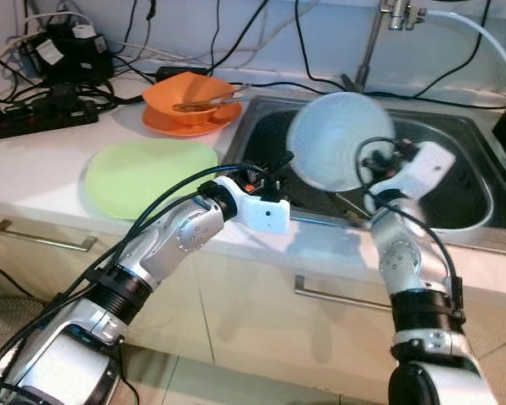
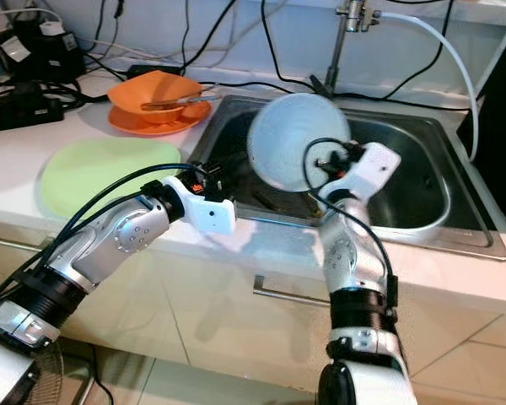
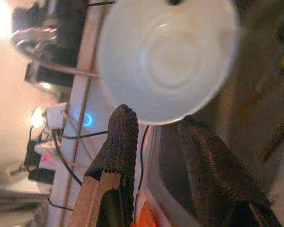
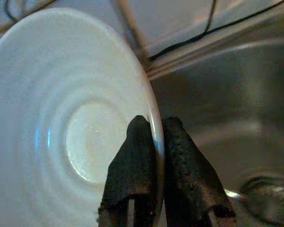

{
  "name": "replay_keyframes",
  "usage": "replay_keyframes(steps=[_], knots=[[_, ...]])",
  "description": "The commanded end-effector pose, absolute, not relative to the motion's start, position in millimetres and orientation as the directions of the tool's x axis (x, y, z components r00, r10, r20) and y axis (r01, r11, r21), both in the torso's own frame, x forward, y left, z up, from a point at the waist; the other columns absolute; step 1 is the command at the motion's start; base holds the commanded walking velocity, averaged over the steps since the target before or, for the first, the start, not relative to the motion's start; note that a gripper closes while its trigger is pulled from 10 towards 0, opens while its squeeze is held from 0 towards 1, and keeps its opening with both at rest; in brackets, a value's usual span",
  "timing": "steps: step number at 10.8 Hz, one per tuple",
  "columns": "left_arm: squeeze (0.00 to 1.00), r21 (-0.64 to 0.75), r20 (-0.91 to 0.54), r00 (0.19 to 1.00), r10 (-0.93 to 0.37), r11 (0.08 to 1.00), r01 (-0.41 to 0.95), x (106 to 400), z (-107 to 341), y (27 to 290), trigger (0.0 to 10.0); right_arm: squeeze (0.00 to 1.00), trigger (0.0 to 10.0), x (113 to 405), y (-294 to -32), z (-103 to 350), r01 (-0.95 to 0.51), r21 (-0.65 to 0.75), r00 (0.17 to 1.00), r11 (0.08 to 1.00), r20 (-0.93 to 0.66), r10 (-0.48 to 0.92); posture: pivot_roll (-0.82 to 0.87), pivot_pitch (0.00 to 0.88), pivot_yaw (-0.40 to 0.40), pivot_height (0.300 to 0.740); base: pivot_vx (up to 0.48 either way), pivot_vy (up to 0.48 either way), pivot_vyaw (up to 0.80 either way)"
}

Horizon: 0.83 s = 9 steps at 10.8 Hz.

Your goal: Kitchen organization

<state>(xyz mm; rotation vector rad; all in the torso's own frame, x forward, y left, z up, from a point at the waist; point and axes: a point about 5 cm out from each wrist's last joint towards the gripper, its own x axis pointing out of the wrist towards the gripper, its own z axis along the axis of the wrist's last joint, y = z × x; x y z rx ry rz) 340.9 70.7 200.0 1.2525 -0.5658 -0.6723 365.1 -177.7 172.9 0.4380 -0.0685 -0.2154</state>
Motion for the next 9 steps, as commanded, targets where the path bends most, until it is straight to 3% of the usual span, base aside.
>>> replay_keyframes(steps=[1, 2, 3, 6, 9], knots=[[0.0, 0.925, 0.079, 0.719, -0.69, 0.32, 0.206, 345, 205, 76, 10.0, 0.0, 0.0, 369, -180, 183, 0.208, 0.397, 0.966, 0.894, 0.06, -0.251, 0.2, 0.0, 0.011, 0.74, 0.0, 0.0, 0.0], [0.0, 0.847, 0.121, 0.752, -0.648, 0.462, 0.263, 347, 204, 77, 10.0, 0.0, 4.0, 369, -179, 182, 0.205, 0.376, 0.967, 0.904, 0.063, -0.246, 0.2, 0.0, 0.011, 0.74, 0.0, 0.0, 0.0], [0.0, 0.632, 0.162, 0.812, -0.561, 0.691, 0.352, 350, 200, 79, 10.0, 0.0, 10.0, 370, -177, 183, 0.202, 0.278, 0.966, 0.939, 0.105, -0.238, 0.19, 0.0, 0.011, 0.74, 0.0, 0.0, 0.0], [0.0, 0.275, 0.122, 0.846, -0.519, 0.837, 0.474, 345, 192, 73, 10.0, 0.0, 10.0, 374, -174, 175, 0.22, 0.051, 0.965, 0.974, 0.133, -0.225, 0.2, 0.0, 0.007, 0.74, 0.0, 0.0, 0.0], [0.0, 0.044, 0.002, 0.818, -0.575, 0.817, 0.575, 336, 176, 65, 10.0, 0.0, 10.0, 378, -167, 167, 0.188, -0.191, 0.973, 0.963, 0.168, -0.157, 0.21, 0.0, 0.003, 0.74, 0.0, 0.0, 0.0]])
